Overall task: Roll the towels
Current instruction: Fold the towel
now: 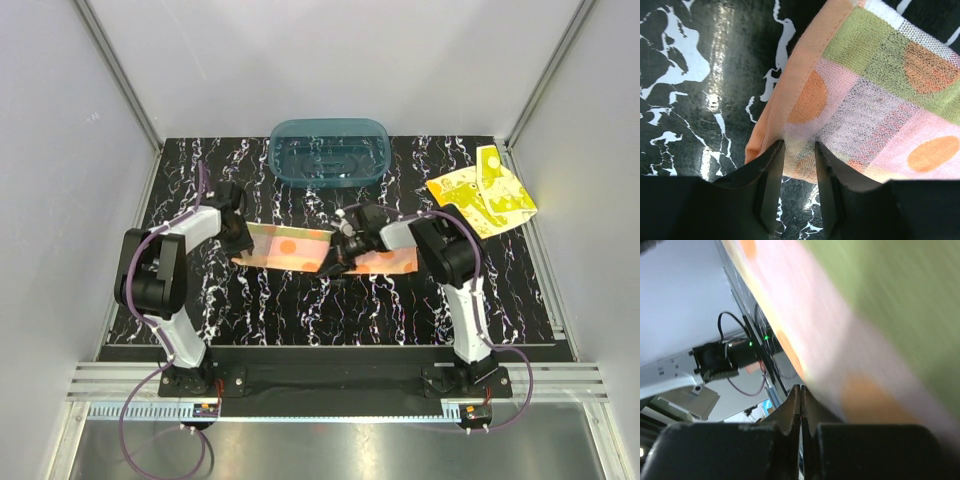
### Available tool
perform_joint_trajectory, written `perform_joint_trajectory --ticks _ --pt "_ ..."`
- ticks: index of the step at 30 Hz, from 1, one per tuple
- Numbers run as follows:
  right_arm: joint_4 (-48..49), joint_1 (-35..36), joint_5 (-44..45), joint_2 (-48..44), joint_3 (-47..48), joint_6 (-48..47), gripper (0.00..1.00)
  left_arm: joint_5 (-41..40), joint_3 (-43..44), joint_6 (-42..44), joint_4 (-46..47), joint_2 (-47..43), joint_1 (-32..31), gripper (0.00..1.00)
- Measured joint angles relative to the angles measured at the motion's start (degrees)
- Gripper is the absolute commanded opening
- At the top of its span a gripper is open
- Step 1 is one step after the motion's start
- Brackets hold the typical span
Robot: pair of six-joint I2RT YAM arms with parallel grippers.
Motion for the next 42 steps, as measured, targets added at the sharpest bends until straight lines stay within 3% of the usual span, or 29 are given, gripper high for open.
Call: perform_joint_trajectory --ticks 12,18,23,26,27,31,35,42 --pt "-1.25 -15.17 -2.38 -13.57 -20.48 -5.07 0.00 -0.22 0.02 0.02 -0.20 0.02 2.54 0.36" --pt "-13.51 -18.56 9.92 -21.22 -22.69 -6.69 0.00 -0.22 0.20 0.00 -0.57 0.02 2.73 0.36" --pt "-27.65 -18.47 27.06 -30.14 -20.04 -8.57 0.02 -0.20 0.46 0.02 -1.66 0.02 3.02 0.40" --pt "-34.93 -18.47 37.81 -35.65 -16.13 -9.84 0.20 0.20 0.85 0.02 -2.86 0.02 3.37 0.43" --pt "-36.44 -18.49 40.13 -37.27 -15.19 -10.05 0.41 0.52 1.14 0.02 -3.26 0.02 3.43 0.45" --pt "-41.27 -18.58 46.73 -45.13 -13.11 -10.60 0.78 3.13 3.17 0.22 -5.27 -1.11 3.45 0.51" --pt "-42.29 -18.58 46.38 -49.92 -14.43 -9.88 0.83 6.71 5.75 1.73 -6.60 -5.16 3.45 0.59" --pt "-39.17 -18.58 44.19 -49.33 -21.84 -6.75 0.81 10.21 6.80 6.08 -8.09 -16.61 3.45 0.62"
